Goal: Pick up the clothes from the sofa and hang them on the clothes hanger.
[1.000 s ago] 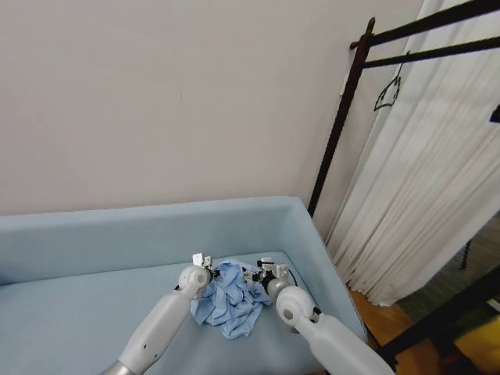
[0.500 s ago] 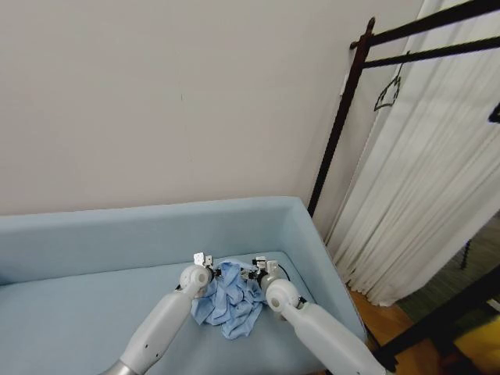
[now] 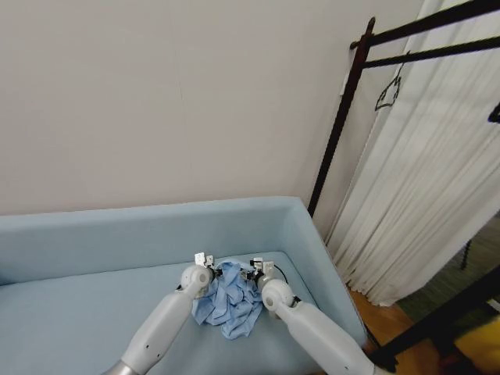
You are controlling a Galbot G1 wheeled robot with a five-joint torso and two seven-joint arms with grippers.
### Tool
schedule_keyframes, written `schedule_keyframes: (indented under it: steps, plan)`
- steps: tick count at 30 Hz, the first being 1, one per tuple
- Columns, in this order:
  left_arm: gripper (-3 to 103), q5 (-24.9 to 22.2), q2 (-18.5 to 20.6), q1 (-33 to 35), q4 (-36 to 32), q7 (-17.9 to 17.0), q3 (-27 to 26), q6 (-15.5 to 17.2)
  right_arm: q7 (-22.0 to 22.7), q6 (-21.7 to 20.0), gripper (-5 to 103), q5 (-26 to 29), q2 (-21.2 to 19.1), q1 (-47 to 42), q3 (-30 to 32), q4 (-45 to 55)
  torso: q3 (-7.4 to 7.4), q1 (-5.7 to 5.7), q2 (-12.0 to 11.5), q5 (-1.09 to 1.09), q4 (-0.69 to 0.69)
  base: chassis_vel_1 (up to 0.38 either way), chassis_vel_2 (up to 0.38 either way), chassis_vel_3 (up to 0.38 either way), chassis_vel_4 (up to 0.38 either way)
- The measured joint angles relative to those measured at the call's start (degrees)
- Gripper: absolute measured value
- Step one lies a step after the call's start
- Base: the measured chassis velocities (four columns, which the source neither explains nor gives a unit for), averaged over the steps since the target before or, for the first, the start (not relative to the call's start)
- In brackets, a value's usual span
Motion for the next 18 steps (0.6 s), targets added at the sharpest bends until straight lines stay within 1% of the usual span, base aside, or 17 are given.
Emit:
schedule_keyframes:
  steps: [1, 3, 4, 6, 7, 9, 10, 11, 12, 15, 17, 18]
  plan:
    - [0, 0.0, 0.0, 0.0, 0.0, 0.0, 0.0, 0.0, 0.0, 0.0, 75, 0.0, 0.0, 0.0, 0.0, 0.0, 0.0, 0.0, 0.0, 0.0, 0.0, 0.0, 0.0, 0.0, 0.0]
    - [0, 0.0, 0.0, -0.1, 0.0, 0.0, 0.0, 0.0, -0.2, 0.1, 64, -0.1, -0.1, -0.2, 0.1, -0.1, 0.0, 0.0, 0.0, 0.0, 0.0, 0.0, 0.0, 0.0, 0.0]
    - [0, 0.0, 0.0, -0.1, -0.1, 0.0, 0.0, 0.0, -0.2, 0.2, 64, -0.2, -0.1, -0.3, 0.1, -0.1, 0.0, 0.0, 0.0, 0.0, 0.0, 0.0, 0.0, 0.0, 0.0]
    - [0, 0.0, 0.1, -0.2, -0.1, 0.0, 0.0, 0.0, -0.2, 0.2, 53, -0.2, -0.2, -0.4, 0.2, -0.1, 0.0, 0.0, 0.0, 0.0, 0.0, 0.0, 0.0, 0.0, 0.0]
    - [0, 0.0, 0.1, -0.2, -0.1, 0.0, 0.0, 0.0, -0.2, 0.2, 53, -0.2, -0.2, -0.4, 0.2, -0.1, 0.0, 0.0, 0.0, 0.0, 0.0, 0.0, 0.0, 0.0, 0.0]
    - [0, 0.0, 0.2, -0.3, -0.1, 0.0, 0.0, 0.0, -0.2, 0.3, 42, -0.3, -0.3, -0.5, 0.3, -0.1, 0.0, 0.0, 0.0, 0.0, 0.0, 0.0, 0.0, 0.0, 0.0]
    - [0, -0.1, 0.2, -0.3, -0.1, 0.0, 0.0, 0.0, -0.2, 0.3, 42, -0.3, -0.3, -0.6, 0.3, -0.1, 0.0, 0.0, 0.0, 0.0, 0.0, 0.0, 0.0, 0.0, 0.0]
    - [0, -0.1, 0.2, -0.3, 0.0, 0.0, 0.0, 0.0, -0.2, 0.3, 37, -0.3, -0.3, -0.7, 0.3, -0.1, 0.0, 0.0, 0.0, 0.0, 0.0, 0.0, 0.0, 0.0, 0.0]
    - [0, -0.1, 0.2, -0.3, 0.0, 0.0, 0.0, 0.0, -0.2, 0.3, 37, -0.3, -0.3, -0.7, 0.3, -0.1, 0.0, 0.0, 0.0, 0.0, 0.0, 0.0, 0.0, 0.0, 0.0]
    - [0, -0.1, 0.1, -0.4, 0.0, 0.1, 0.0, 0.0, -0.2, 0.4, 21, -0.6, -0.4, -0.8, 0.3, 0.5, 0.0, 0.0, 0.0, 0.0, 0.0, 0.0, 0.0, 0.0, 0.0]
    - [0, -0.1, 0.1, -0.4, 0.0, 0.2, 0.0, -0.1, -0.2, 0.5, 21, -0.8, -0.5, -0.8, 0.3, 0.7, 0.0, 0.0, 0.0, 0.0, 0.0, 0.0, 0.0, 0.0, 0.0]
    - [0, -0.1, 0.1, -0.4, 0.0, 0.3, 0.0, -0.2, -0.2, 0.6, 15, -1.0, -0.5, -0.8, 0.3, 0.9, 0.0, 0.0, 0.0, 0.0, 0.0, 0.0, 0.0, 0.0, 0.0]
